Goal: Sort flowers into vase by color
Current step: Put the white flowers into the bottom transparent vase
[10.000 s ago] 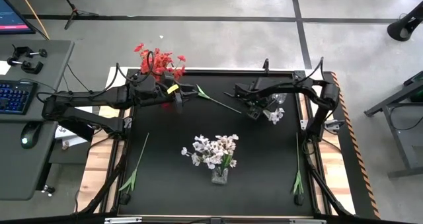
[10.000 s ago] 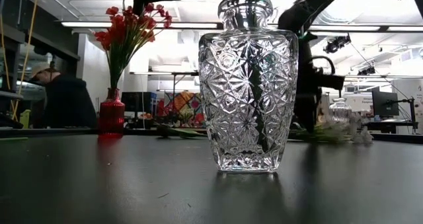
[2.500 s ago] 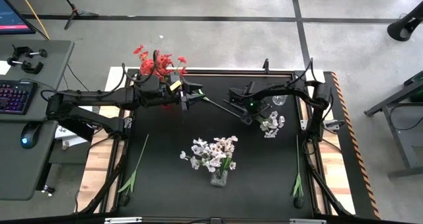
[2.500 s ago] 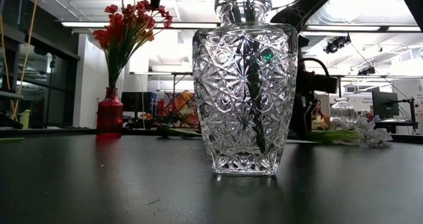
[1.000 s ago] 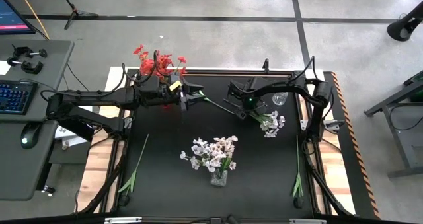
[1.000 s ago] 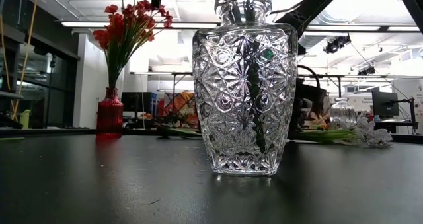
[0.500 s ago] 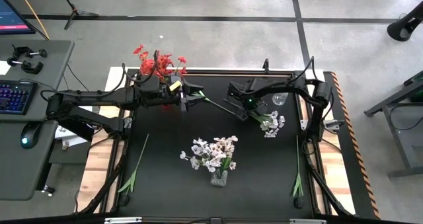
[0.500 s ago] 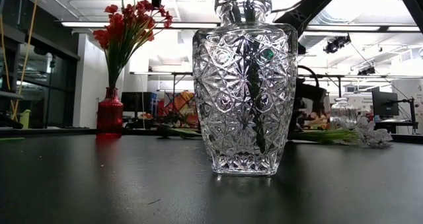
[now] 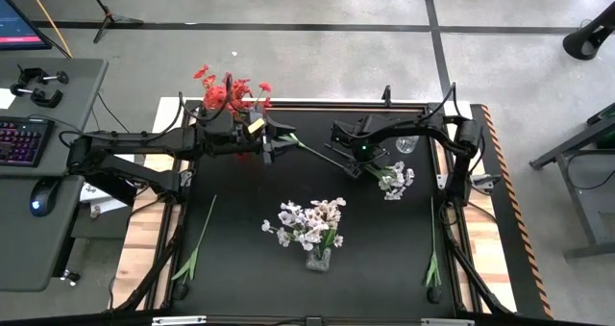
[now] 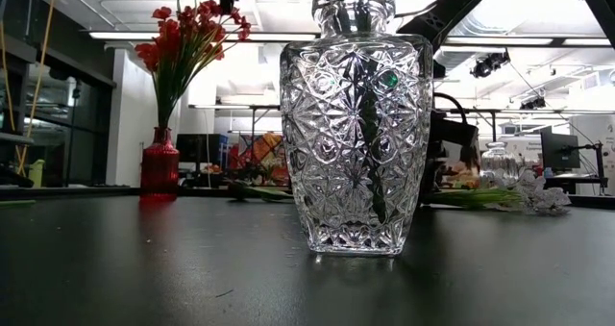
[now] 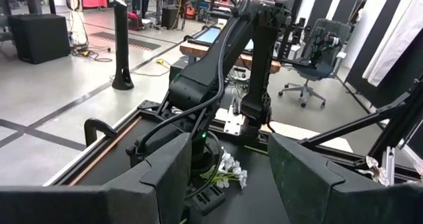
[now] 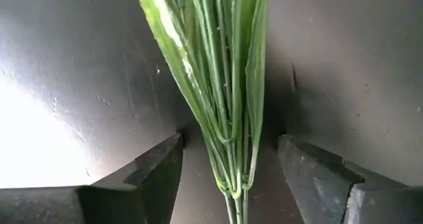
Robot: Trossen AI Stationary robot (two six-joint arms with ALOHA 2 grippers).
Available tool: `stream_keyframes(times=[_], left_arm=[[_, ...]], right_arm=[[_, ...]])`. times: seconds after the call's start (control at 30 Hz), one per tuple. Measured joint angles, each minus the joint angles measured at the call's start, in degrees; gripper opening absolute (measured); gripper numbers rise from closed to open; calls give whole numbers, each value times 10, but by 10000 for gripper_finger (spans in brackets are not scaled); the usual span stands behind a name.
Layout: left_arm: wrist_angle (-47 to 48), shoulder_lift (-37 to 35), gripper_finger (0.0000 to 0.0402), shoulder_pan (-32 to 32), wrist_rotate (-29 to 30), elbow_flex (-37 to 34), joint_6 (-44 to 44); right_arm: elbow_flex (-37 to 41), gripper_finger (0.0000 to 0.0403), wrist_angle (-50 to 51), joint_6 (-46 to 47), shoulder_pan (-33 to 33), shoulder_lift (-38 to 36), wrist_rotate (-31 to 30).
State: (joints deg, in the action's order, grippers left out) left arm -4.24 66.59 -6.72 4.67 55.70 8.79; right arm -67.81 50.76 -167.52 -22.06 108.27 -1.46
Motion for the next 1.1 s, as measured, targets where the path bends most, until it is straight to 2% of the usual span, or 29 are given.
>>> stream_keyframes(times=[0.13, 0.3, 0.37, 0.53, 1.1], left_arm=[[2, 0, 188, 0, 0, 0, -1], [2, 0, 188, 0, -1, 0, -23], [2, 0, 188, 0, -1, 0, -33], [2, 0, 188, 0, -1, 0, -46], [1, 0, 188, 0, -17, 0, -66]], right_arm=[[0, 243, -2, -73, 1, 0, 51], [0, 243, 3, -96, 16, 0, 56], [0, 243, 12, -111, 23, 0, 52], [0, 243, 12, -105, 36, 0, 1], [0, 243, 8, -93, 31, 0, 5]])
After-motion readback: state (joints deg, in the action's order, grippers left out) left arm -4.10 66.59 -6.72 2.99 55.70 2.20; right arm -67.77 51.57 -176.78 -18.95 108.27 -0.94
